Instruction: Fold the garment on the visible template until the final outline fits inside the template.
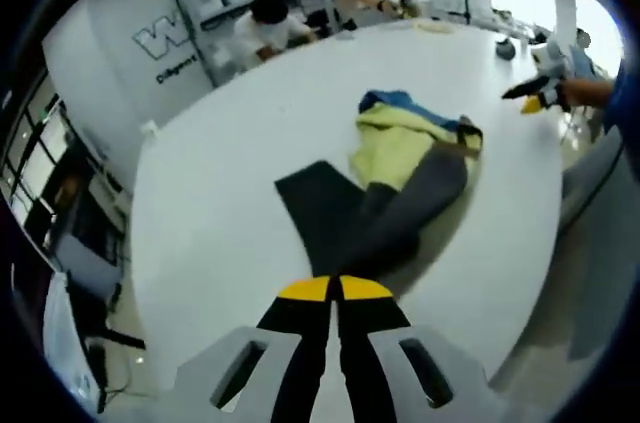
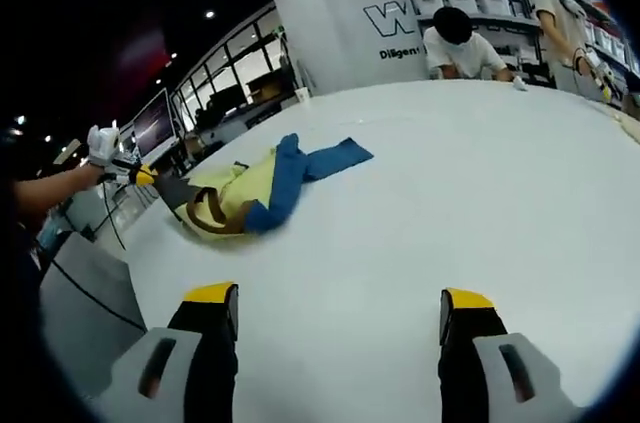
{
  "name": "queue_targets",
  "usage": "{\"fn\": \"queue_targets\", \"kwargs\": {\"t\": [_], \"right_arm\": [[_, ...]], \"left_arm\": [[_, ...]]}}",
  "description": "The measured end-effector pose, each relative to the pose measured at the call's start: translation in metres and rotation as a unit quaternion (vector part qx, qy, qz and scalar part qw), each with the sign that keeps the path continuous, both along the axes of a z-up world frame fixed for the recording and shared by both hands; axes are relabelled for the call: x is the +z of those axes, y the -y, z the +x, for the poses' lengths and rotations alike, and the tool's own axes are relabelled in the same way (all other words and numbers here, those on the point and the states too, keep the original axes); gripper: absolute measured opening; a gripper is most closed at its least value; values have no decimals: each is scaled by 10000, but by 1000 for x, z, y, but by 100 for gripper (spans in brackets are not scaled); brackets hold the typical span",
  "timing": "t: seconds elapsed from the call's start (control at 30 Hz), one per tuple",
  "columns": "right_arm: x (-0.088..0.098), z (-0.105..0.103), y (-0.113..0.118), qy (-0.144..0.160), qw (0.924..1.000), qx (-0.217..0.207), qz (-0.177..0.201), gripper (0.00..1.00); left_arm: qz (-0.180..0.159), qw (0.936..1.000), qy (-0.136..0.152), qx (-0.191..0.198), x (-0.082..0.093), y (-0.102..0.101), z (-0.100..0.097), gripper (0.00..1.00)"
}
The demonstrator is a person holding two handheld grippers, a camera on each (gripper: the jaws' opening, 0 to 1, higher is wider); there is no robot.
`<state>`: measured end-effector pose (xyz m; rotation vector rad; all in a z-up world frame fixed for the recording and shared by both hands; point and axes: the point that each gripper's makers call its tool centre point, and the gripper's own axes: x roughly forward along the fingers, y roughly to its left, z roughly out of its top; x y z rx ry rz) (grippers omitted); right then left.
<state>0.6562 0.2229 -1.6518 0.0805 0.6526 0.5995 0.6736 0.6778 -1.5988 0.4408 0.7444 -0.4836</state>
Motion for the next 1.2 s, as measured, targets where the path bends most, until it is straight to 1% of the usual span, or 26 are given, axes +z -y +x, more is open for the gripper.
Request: {"fn": "queue_targets", "kwargs": {"t": [0.07,0.13,0.2,0.23,0.27,0.33,0.37,0.4,0.47,0.5,0.6,0.63,0.67,0.7,0.73,0.8,0.87,0.9,0.93,0.97,1.0,1.03,1.07,1.13,1.2], "right_arm": [[1,2,-4,14,10000,71,-7,81],[3,3,-11,51,9998,168,-29,80],[6,4,-18,109,9996,254,-59,80],[6,6,-17,153,9993,312,-98,80],[7,11,-21,270,9983,472,-188,79],[7,12,-23,307,9976,570,-250,78],[10,15,-29,391,9951,814,-391,77],[12,17,-32,461,9935,930,-461,76],[14,20,-36,566,9900,1133,-628,74],[15,25,-39,701,9850,1321,-863,73],[16,34,-43,960,9740,1623,-1252,70],[15,38,-46,1020,9695,1768,-1353,69],[14,40,-48,1019,9685,1807,-1375,68],[12,45,-49,1094,9632,1944,-1501,68],[11,48,-50,1160,9600,2008,-1571,67],[8,54,-56,1329,9513,2184,-1725,65],[6,57,-60,1405,9474,2245,-1795,61],[6,59,-65,1480,9442,2309,-1823,58],[6,60,-68,1549,9404,2393,-1854,54],[6,61,-75,1664,9329,2549,-1927,52],[6,62,-79,1715,9290,2625,-1968,51],[5,63,-81,1739,9273,2655,-1986,50],[0,66,-84,1771,9248,2705,-2004,49],[-3,68,-91,1805,9225,2770,-1995,44],[-9,71,-102,1792,9178,2926,-1998,41]], "left_arm": [[20,10000,-31,66,-9,-7,1,5],[31,9999,-52,86,-12,-7,-1,5],[34,9998,-109,186,-22,-10,-3,5],[19,9997,-119,213,-24,-9,-4,5],[5,9996,-129,240,-26,-8,-5,5],[5,9996,-112,243,-29,-7,-6,5],[39,9996,-43,259,-35,-6,-4,5],[4,9996,-23,273,-36,-6,-3,5],[-128,9994,-43,309,-32,-2,-4,5],[-91,9995,-9,300,-32,0,-3,5],[-97,9993,-26,360,-35,-4,-3,5],[-114,9992,-22,393,-36,-5,-3,5],[-127,9991,-20,403,-36,-5,-3,5],[-167,9990,-25,426,-35,-5,-3,5],[-191,9989,-20,434,-35,-4,-4,5],[-177,9988,-21,446,-35,-4,-4,5],[-185,9987,-47,468,-36,-4,-5,5],[-190,9987,-61,471,-37,-3,-6,5],[-182,9987,-70,474,-38,-3,-6,5],[-175,9987,-74,482,-38,-4,-7,5],[-193,9985,-77,498,-39,-4,-7,5],[-223,9984,-81,520,-39,-5,-7,5],[-252,9982,-94,542,-40,-6,-7,5],[-272,9980,-110,568,-41,-5,-7,5],[-305,9976,-125,602,-43,-7,-7,5]]}}
